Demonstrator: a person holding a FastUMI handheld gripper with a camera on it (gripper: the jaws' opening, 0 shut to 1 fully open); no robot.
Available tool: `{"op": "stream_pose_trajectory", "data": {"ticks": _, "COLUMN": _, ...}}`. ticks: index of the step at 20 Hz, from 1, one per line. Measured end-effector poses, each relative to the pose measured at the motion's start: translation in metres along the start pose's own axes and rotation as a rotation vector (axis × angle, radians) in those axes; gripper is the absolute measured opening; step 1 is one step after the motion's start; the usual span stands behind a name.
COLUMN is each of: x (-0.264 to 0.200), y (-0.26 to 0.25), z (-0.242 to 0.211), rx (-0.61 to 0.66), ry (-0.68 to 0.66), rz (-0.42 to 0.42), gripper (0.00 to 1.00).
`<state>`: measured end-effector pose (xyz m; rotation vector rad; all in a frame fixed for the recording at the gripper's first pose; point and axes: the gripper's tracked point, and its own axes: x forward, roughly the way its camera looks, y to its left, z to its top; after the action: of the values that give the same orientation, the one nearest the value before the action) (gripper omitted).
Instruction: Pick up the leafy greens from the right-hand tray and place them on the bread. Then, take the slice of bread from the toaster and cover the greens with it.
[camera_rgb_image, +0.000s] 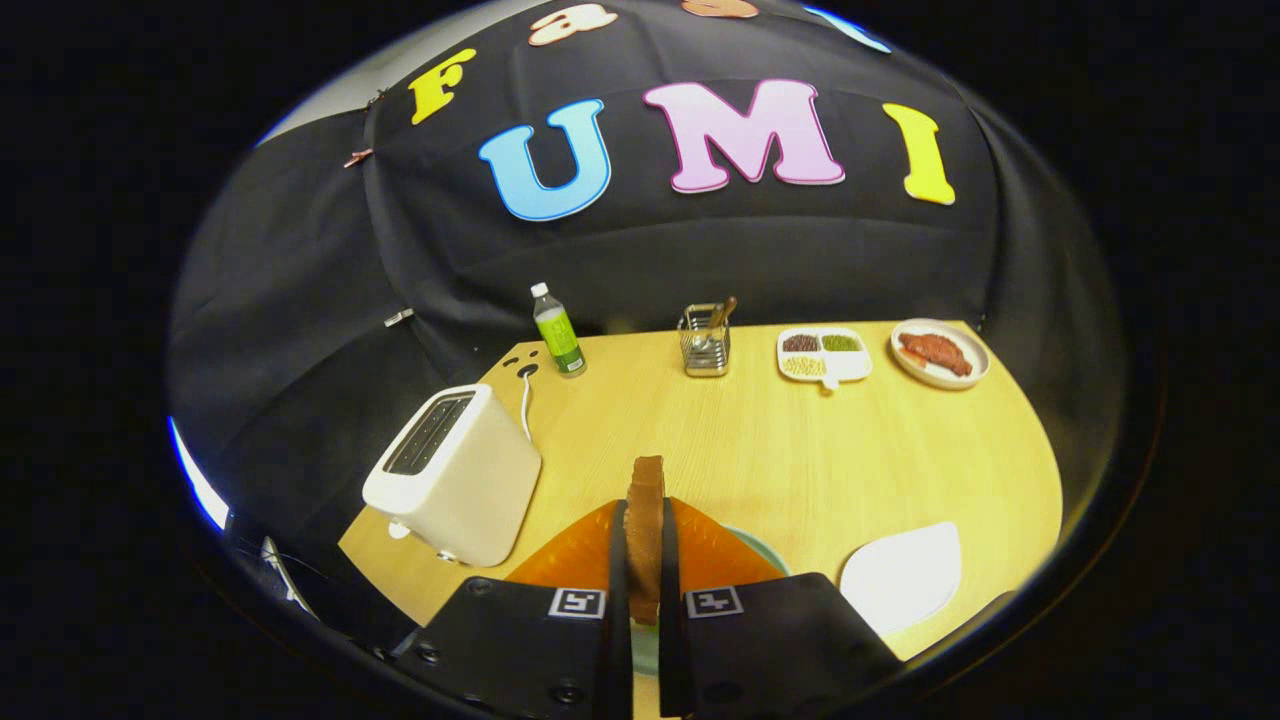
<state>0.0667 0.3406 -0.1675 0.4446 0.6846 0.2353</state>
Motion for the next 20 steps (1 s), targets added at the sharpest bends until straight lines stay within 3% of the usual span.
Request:
{"op": "stream_pose_trajectory", "data": {"ticks": 2, "x": 0.009, "y": 0.011, "z": -0.016, "rx": 0.067, "ry": 0.008, "rz": 0.041, "gripper": 0.14}}
{"op": "stream_pose_trajectory", "data": {"ticks": 4, "x": 0.019, "y": 0.006, "z": -0.030, "rx": 0.116, "ry": 0.000, "rz": 0.027, "gripper": 0.14}}
{"op": "stream_pose_trajectory", "data": {"ticks": 12, "x": 0.034, "y": -0.080, "z": -0.092, "rx": 0.167, "ry": 0.066, "rz": -0.192, "gripper": 0.15}}
{"op": "stream_pose_trajectory", "data": {"ticks": 17, "x": 0.039, "y": -0.089, "z": -0.102, "rx": 0.097, "ry": 0.090, "rz": -0.219, "gripper": 0.15}}
{"op": "stream_pose_trajectory", "data": {"ticks": 20, "x": 0.042, "y": -0.095, "z": -0.106, "rx": 0.046, "ry": 0.100, "rz": -0.235, "gripper": 0.27}}
